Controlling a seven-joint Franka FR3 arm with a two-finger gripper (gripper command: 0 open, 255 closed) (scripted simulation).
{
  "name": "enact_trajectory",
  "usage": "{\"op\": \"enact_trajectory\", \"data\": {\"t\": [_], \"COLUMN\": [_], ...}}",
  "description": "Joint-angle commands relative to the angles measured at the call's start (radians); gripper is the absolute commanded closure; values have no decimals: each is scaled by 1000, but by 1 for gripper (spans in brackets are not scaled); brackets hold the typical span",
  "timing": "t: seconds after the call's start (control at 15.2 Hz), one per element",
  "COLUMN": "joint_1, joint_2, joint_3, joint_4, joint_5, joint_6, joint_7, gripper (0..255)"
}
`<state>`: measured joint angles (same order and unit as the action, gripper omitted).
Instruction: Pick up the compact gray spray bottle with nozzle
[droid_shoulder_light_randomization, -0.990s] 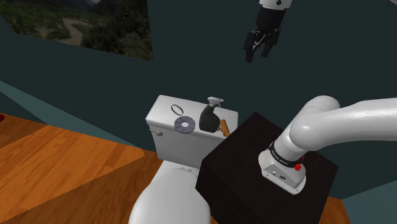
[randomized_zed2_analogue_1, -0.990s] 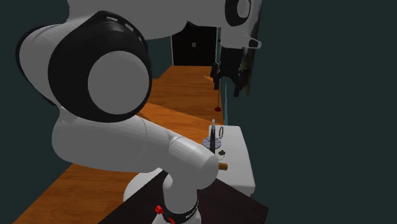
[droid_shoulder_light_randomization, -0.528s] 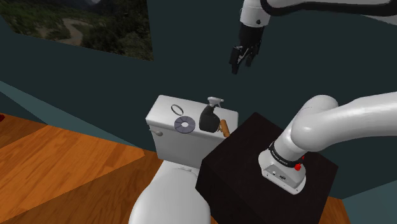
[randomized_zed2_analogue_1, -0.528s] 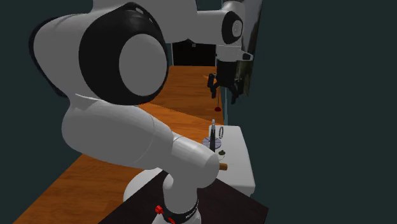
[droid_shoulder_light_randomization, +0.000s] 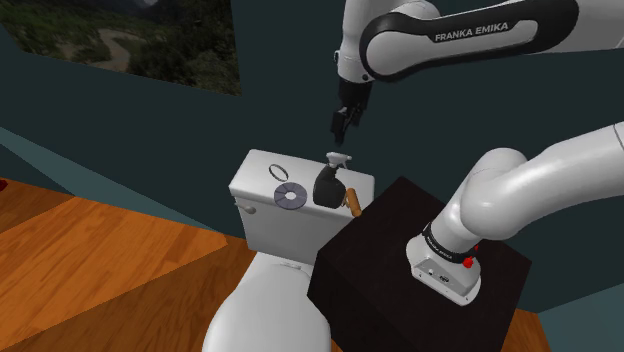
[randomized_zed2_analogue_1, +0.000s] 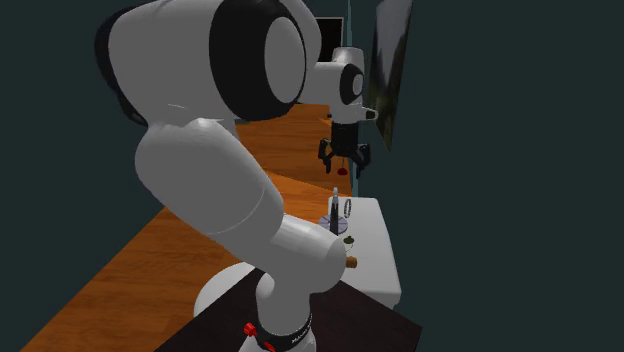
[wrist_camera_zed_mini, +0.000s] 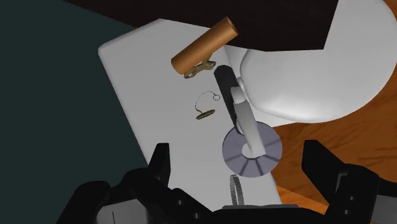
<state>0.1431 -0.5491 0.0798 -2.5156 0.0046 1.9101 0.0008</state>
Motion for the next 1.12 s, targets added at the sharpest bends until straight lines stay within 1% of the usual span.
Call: {"op": "enact_trajectory", "data": {"t": [0.0,0.2,0.26,0.73,0.86,0.92,1.06], "joint_1": [19,43,43,40,40,40,40], "joint_2": [56,144,147,205,205,205,205], "joint_3": [18,44,45,51,51,51,51], "joint_4": [-13,-24,-24,-84,-84,-84,-85], "joint_5": [-7,-23,-23,-30,-30,-30,-30], "joint_6": [75,180,183,300,300,300,300], "joint_7": [-21,-46,-46,-35,-35,-35,-35], "gripper": [0,0,0,0,0,255,255]}}
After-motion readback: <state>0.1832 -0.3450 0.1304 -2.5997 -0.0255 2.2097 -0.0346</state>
